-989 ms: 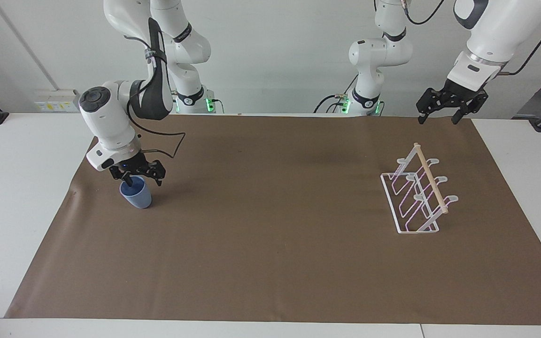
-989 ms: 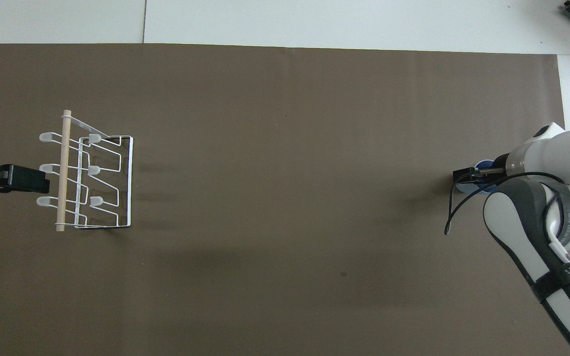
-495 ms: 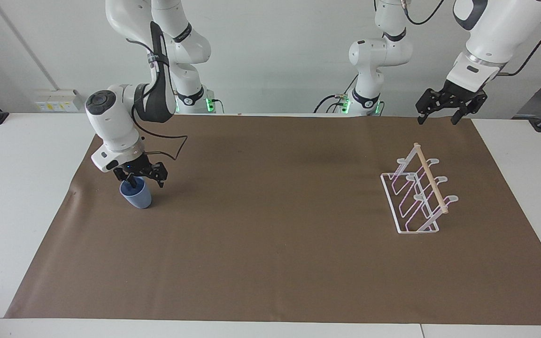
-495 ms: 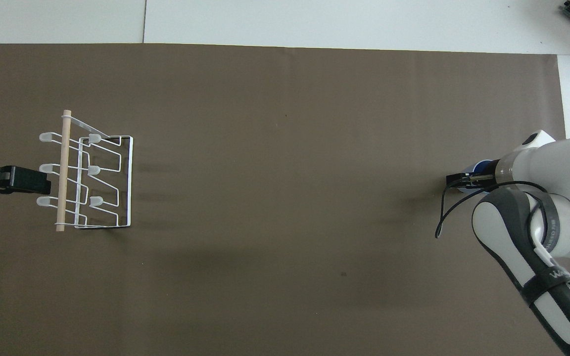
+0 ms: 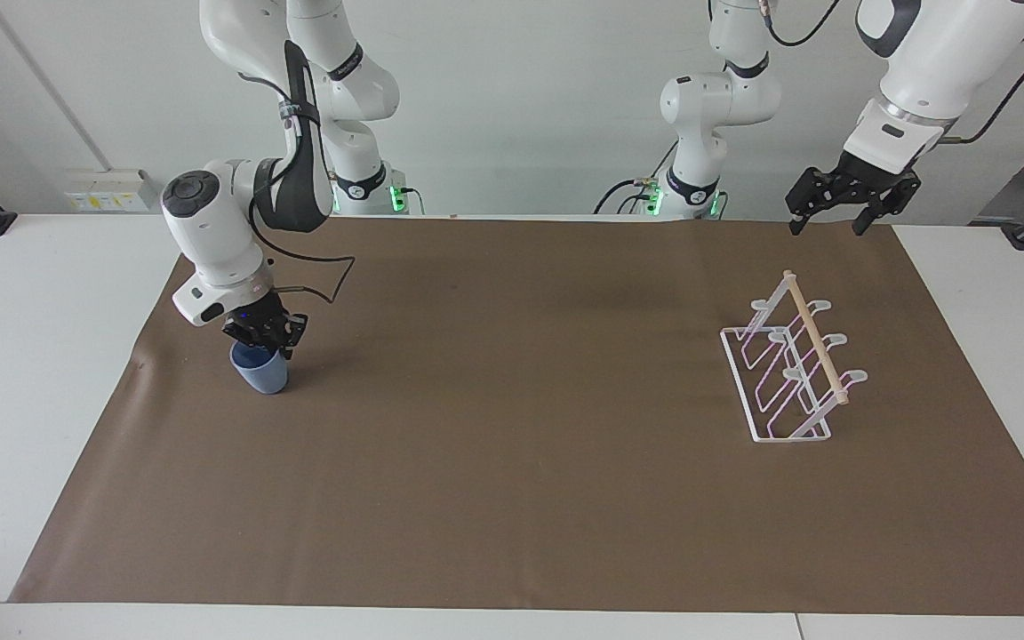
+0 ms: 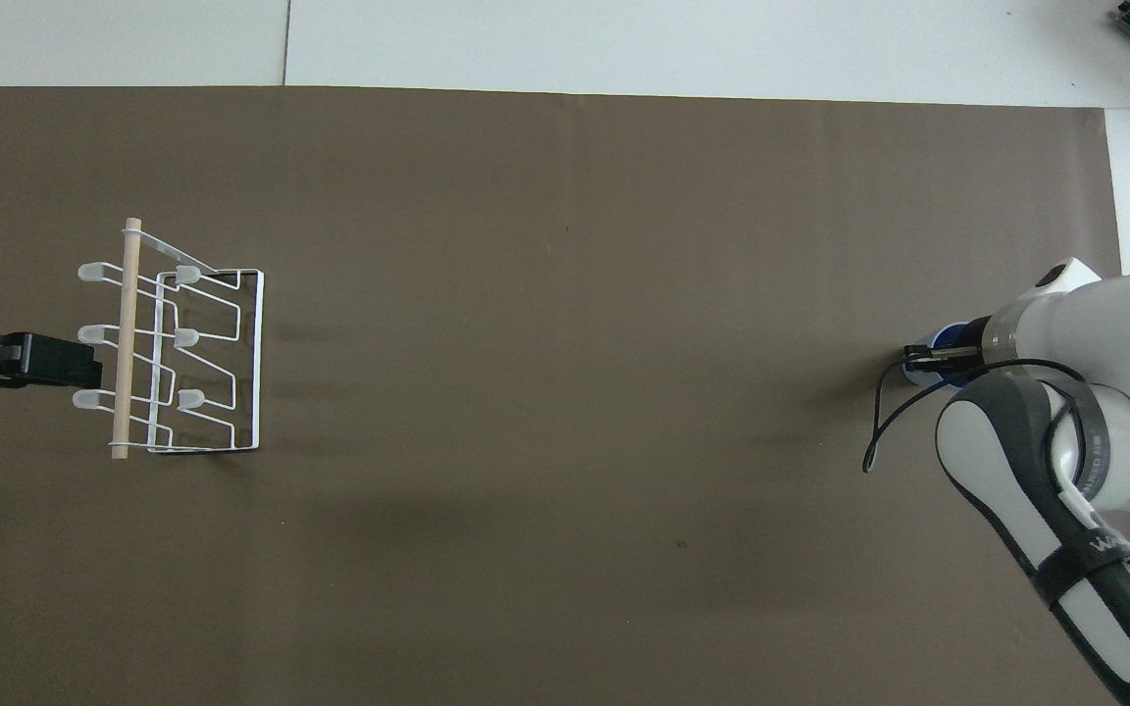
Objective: Hang cup on cup holder
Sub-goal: 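Reach the right gripper down and grasp the light blue cup rim, then lift the cup with the right gripper while the left gripper opens, then carry the cup toward the left gripper and hold it between fingers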
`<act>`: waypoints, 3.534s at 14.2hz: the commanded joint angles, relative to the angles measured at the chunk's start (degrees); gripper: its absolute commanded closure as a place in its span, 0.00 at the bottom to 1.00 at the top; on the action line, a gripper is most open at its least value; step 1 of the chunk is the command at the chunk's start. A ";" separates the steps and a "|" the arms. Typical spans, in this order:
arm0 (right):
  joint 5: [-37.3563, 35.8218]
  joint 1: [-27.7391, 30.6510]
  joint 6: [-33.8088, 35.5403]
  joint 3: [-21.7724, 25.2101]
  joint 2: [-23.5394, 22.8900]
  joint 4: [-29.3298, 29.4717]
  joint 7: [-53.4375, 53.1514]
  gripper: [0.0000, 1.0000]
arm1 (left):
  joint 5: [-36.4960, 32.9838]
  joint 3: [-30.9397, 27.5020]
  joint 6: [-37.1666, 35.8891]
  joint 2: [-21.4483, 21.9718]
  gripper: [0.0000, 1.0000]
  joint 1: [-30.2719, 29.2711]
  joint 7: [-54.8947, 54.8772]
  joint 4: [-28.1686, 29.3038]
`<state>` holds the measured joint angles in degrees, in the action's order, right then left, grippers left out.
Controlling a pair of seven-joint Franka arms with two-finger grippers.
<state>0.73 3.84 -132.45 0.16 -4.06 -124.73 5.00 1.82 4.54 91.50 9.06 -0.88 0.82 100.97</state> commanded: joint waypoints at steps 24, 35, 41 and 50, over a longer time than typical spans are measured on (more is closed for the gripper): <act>34.08 0.56 29.27 -7.71 3.62 24.36 5.02 1.00 | 30.92 -1.20 5.53 1.93 0.00 -3.94 16.39 3.69; 47.35 0.91 12.96 -26.32 4.32 24.28 -10.41 1.00 | 63.38 -1.02 16.26 5.09 0.00 -4.48 30.80 20.66; 47.35 0.82 -3.06 -35.40 3.71 23.75 -20.11 1.00 | 76.39 -0.76 17.22 4.22 0.00 -4.04 33.54 25.94; 47.79 0.91 -10.72 -41.99 3.09 23.75 -22.32 1.00 | 86.06 -0.50 25.40 3.16 0.00 3.87 34.95 26.56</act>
<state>46.72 3.50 -142.22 -40.21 -1.06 -100.66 -17.03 85.57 4.41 115.40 11.82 2.05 35.22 126.84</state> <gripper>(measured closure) 0.947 0.000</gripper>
